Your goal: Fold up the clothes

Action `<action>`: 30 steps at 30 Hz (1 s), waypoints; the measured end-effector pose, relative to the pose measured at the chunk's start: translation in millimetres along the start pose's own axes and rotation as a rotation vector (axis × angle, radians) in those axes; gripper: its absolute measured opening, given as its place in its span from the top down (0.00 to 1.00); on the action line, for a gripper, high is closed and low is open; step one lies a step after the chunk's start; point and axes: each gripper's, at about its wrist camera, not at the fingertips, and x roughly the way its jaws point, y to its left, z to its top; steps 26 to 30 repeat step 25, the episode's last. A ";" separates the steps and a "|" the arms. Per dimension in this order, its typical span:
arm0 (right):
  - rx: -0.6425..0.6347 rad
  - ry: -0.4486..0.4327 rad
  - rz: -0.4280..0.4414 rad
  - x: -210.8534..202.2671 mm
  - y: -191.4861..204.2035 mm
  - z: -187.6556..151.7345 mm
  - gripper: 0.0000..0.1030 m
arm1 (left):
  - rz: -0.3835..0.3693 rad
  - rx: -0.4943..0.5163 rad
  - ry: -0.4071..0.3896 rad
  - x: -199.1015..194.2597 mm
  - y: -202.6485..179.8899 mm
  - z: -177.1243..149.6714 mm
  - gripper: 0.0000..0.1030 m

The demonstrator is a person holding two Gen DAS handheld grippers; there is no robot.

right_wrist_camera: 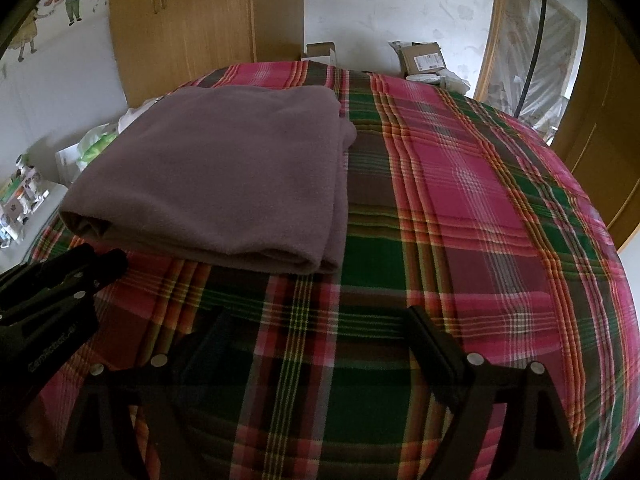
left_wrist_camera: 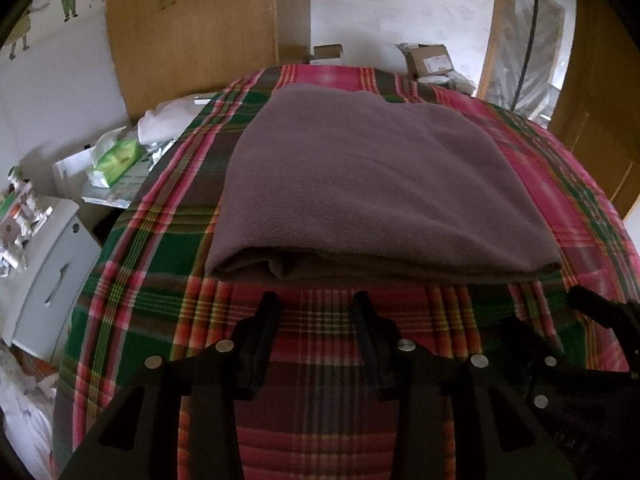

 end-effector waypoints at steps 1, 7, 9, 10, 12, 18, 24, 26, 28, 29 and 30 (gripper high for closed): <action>0.000 0.000 0.000 -0.2 0.3 -0.3 0.14 | 0.002 -0.002 0.000 -0.1 -0.2 -0.1 0.61; 0.000 0.000 0.000 -0.4 0.6 0.0 0.14 | 0.003 -0.004 -0.001 0.1 -0.3 -0.8 0.61; 0.000 0.000 0.000 -0.4 0.4 -0.1 0.14 | 0.003 -0.004 -0.001 0.0 -0.2 -1.0 0.61; -0.001 0.000 0.000 -0.5 0.2 -0.1 0.14 | 0.003 -0.004 -0.001 -0.1 -0.3 -1.1 0.61; -0.001 0.000 0.000 -0.5 0.3 -0.2 0.14 | 0.004 -0.005 -0.001 -0.3 -0.8 -1.6 0.61; -0.001 0.000 0.000 -0.5 0.1 -0.1 0.14 | 0.005 -0.005 -0.001 -1.0 -1.6 -1.9 0.61; -0.001 0.000 0.001 -0.7 -0.2 -0.2 0.14 | 0.003 -0.005 -0.001 -0.3 -0.5 -1.0 0.61; -0.001 0.000 0.001 -0.7 -0.4 -0.2 0.14 | 0.003 -0.005 -0.001 -0.1 -0.3 -0.9 0.61; -0.001 0.000 0.001 -0.7 -0.4 -0.2 0.14 | 0.003 -0.005 -0.001 -0.1 -0.3 -0.9 0.61; -0.001 0.000 0.001 -0.7 -0.4 -0.2 0.14 | 0.003 -0.005 -0.001 -0.1 -0.3 -0.9 0.61; -0.001 0.000 0.001 -0.7 -0.4 -0.2 0.14 | 0.003 -0.005 -0.001 -0.1 -0.3 -0.9 0.61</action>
